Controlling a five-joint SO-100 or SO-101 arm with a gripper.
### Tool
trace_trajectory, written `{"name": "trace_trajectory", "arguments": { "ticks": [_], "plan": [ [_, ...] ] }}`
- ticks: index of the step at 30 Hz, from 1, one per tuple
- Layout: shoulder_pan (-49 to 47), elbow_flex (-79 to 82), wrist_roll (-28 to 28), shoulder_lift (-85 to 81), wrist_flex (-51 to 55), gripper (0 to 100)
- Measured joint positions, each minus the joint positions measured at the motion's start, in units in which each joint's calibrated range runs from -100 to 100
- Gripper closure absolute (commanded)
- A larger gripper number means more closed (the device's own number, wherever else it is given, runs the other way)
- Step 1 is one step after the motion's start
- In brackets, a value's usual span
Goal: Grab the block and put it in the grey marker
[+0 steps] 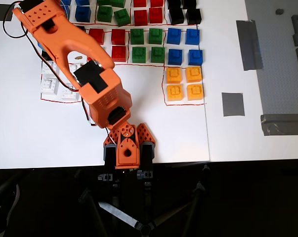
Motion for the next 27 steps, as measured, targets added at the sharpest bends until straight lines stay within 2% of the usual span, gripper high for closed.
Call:
{"name": "trace_trajectory", "arguments": {
  "ticks": [27],
  "plan": [
    [0.0,-0.3,-2.0,10.5,-3.5,83]
  ]
}}
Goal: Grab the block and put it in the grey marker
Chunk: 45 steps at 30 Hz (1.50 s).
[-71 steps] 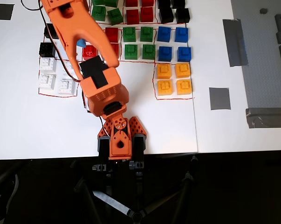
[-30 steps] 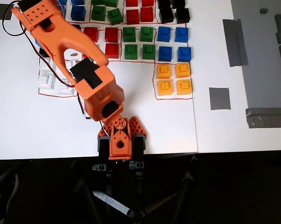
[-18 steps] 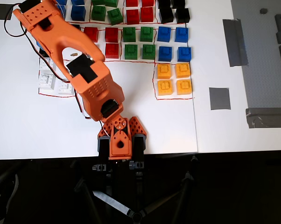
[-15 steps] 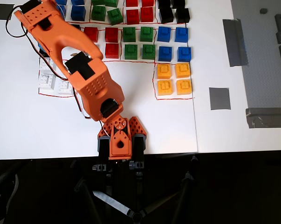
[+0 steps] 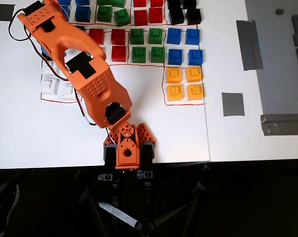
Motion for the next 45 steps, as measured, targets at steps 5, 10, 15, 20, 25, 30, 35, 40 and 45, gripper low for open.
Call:
{"name": "trace_trajectory", "arguments": {
  "ticks": [5,10,15,20,25,30,35,40,45],
  "plan": [
    [0.0,-2.0,-0.5,1.5,0.0,82],
    [0.0,-3.3,-1.3,2.4,-0.2,80],
    [-0.5,-3.3,-2.2,2.4,-0.2,77],
    [-1.1,-4.5,-2.6,6.1,-0.6,76],
    [-4.2,-4.6,-2.9,6.1,-0.2,75],
    [-5.0,-6.6,-3.3,6.1,-0.2,75],
    [-6.0,-6.7,-3.5,6.7,-0.2,75],
    [-6.9,-8.1,-3.5,8.5,-0.2,75],
    [-7.3,-8.3,-3.6,8.6,-0.2,75]
  ]
}}
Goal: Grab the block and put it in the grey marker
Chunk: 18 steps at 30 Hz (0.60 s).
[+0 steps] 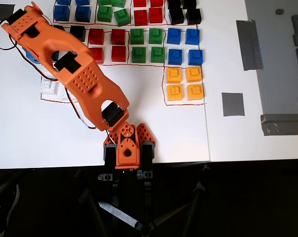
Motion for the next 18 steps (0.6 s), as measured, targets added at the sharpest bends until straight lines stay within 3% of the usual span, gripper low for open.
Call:
{"name": "trace_trajectory", "arguments": {
  "ticks": [18],
  "plan": [
    [-0.4,-0.7,0.0,5.2,-3.8,79]
  ]
}}
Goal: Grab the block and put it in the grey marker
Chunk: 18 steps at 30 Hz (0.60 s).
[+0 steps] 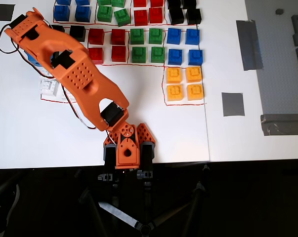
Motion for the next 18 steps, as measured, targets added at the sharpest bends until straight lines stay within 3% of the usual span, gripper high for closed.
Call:
{"name": "trace_trajectory", "arguments": {
  "ticks": [9,14,18],
  "plan": [
    [0.0,0.0,0.1,0.0,0.0,82],
    [0.0,0.0,0.5,0.0,0.0,95],
    [0.0,0.0,1.6,0.0,0.0,96]
  ]
}}
